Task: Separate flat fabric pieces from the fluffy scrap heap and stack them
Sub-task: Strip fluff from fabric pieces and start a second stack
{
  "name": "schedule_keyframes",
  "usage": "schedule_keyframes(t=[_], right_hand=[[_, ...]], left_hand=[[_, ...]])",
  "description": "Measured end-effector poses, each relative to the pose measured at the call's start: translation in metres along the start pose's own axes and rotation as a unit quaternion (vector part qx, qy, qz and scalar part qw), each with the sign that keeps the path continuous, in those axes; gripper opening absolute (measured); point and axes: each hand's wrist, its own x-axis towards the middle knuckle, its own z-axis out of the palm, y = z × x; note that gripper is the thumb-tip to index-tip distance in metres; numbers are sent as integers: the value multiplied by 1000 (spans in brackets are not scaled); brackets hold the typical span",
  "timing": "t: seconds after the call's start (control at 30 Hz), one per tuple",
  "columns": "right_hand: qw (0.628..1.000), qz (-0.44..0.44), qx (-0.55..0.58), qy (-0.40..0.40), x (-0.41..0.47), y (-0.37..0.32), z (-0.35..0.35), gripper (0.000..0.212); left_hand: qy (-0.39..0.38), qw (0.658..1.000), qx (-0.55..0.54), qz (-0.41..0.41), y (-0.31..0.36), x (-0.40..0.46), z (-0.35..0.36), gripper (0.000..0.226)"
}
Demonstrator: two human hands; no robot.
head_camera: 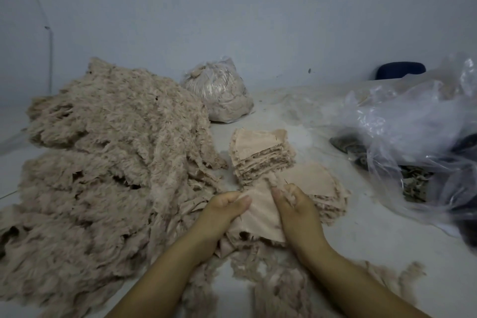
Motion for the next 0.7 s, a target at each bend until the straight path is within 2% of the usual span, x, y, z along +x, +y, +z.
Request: schedule_keyframes(t=[0.1, 0.2, 0.33, 0.37, 0.4, 0.47, 0.5, 0.53, 0.63, 0.7], right_hand=[[998, -30, -52, -34, -7, 4, 8, 22], [995, -49, -68, -45, -7, 6, 11, 27], [999, -11, -32, 27, 5, -1, -7, 35], [999, 13, -44, -2, 7, -2, -14, 37], [994, 51, -57, -73, 7, -3, -21, 39], [957, 138, -74, -246, 4, -7, -30, 43], [939, 166, -69, -294, 3, -10, -32, 50], [933, 184, -50, -305, 3, -12, -31, 61], [935, 242, 51, -253, 5, -10, -17, 91], [931, 251, 87, -249, 3, -8, -6, 85]], left_hand=[[79, 983, -157, -53, -2, 4, 11, 26], [159, 971, -168, -59, -4, 6, 21, 27], [218, 947, -234, -19, 7, 8, 6, 24], [219, 945, -244, -12, 10, 8, -1, 23], [208, 949, -235, -12, 11, 8, -7, 22], [166, 966, -197, -26, 7, 4, -11, 18], [143, 972, -182, -29, 5, 4, -10, 17], [119, 978, -167, -29, 3, 4, -9, 16], [49, 988, -147, -28, 1, 2, -2, 23], [9, 984, -174, -36, 2, 2, -1, 27]])
